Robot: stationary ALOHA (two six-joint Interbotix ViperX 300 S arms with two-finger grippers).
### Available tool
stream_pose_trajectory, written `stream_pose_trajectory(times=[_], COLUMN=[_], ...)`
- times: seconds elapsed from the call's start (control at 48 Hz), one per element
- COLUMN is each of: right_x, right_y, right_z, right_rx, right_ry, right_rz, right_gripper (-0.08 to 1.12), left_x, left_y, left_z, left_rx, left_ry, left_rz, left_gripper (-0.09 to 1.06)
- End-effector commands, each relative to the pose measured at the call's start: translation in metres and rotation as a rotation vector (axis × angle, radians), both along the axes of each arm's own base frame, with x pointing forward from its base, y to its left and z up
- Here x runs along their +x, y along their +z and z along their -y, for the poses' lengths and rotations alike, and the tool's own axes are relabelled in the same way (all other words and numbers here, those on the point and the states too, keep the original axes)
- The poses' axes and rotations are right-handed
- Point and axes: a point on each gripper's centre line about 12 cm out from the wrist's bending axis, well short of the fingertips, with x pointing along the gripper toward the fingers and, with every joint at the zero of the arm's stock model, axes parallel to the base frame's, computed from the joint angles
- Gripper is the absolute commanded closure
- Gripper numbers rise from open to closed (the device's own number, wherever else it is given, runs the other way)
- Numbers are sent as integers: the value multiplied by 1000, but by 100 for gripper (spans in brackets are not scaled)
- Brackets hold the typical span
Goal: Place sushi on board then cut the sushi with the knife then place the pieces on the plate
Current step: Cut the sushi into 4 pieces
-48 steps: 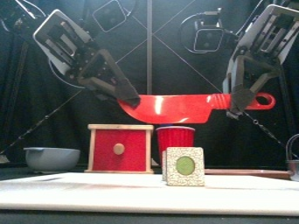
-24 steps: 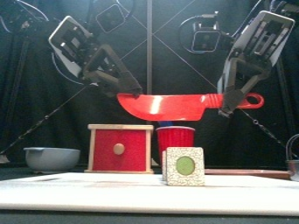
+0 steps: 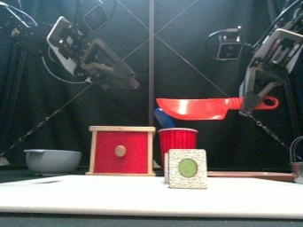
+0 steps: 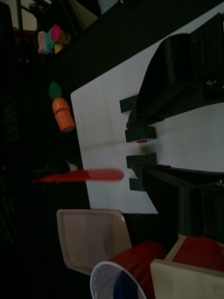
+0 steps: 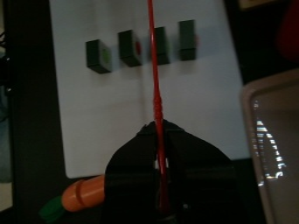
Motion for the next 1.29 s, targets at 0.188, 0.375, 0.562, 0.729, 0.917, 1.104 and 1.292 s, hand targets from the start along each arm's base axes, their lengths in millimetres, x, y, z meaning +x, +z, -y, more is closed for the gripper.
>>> stream_pose_trajectory(times=[0.188,0.375,0.562,0.729,0.917,1.104,1.292], right_x=[-42,-54,-57,-66,-78,-83,-84], right_y=[16,21,17,-1,-24,-32,-31], right_z=[38,48,46,37,31,30,27], right_rx=[-44,-60,-44,14,44,39,48], right_ry=[-110,-159,-158,-152,-152,-148,-133], right_rz=[-39,-33,-51,-103,-161,-183,-198], right_gripper=[64,64,64,64,64,64,62], left_x=[-2,-2,-2,-3,-2,-1,0], left_y=[6,3,1,0,-1,-1,-5], left_z=[-11,-15,-18,-17,-17,-18,-18], left_rx=[-3,-2,-2,-5,-6,-7,-10], left_ry=[28,41,47,48,49,51,52], left_rz=[56,47,43,38,36,36,22], left_gripper=[21,21,21,21,21,21,21])
